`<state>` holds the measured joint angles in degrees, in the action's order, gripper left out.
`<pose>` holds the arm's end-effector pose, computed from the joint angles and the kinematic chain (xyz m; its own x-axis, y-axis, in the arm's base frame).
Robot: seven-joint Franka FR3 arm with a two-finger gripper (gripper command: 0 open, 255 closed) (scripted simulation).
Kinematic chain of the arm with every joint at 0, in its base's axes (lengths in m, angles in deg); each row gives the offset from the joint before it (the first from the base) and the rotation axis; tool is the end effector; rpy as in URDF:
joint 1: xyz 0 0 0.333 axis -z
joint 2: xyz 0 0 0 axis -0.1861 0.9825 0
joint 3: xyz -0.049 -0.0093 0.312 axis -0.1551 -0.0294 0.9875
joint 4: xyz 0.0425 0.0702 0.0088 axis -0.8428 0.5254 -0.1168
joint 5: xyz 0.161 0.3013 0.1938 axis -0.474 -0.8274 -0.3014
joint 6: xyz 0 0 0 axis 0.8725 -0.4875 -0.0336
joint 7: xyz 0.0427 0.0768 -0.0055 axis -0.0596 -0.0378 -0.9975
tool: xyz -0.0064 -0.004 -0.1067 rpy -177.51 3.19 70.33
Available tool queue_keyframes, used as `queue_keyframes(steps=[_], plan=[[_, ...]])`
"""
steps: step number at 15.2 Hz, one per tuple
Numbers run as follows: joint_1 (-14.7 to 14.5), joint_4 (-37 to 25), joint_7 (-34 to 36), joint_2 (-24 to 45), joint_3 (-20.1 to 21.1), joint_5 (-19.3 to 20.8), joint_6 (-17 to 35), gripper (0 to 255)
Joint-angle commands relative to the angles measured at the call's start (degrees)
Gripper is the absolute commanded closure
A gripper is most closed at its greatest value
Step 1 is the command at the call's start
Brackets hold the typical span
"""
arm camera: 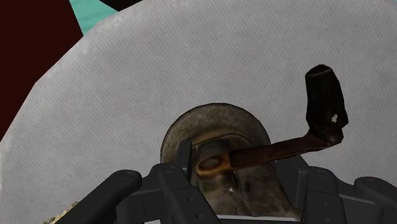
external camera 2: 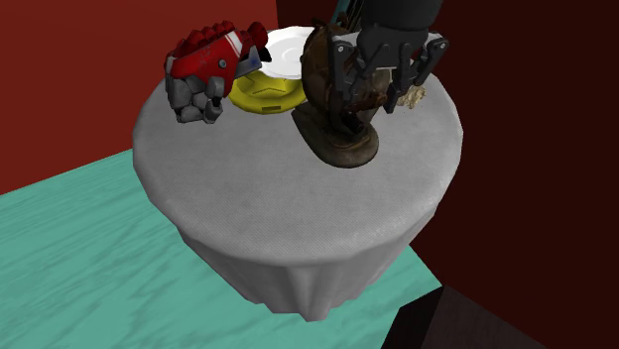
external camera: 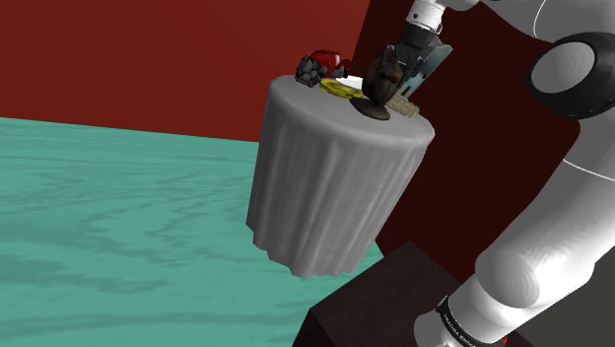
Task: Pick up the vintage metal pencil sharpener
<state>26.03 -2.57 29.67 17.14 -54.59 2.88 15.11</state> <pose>0.5504 -0.2046 0.6508 0.7466 -0.6646 -0.0293 -0.6644 -0.7425 -0.0854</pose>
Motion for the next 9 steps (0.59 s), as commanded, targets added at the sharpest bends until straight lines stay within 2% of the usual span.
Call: queue_keyframes(steps=[1,3,9], plan=[[0.0,0.1,0.0,0.0,0.0,0.0,0.0,255],[0.1,-0.2,-0.1,0.3,0.0,0.0,0.0,255],[0.5,-9.0,0.2,3.2,-0.2,-0.5,-6.0,255]])
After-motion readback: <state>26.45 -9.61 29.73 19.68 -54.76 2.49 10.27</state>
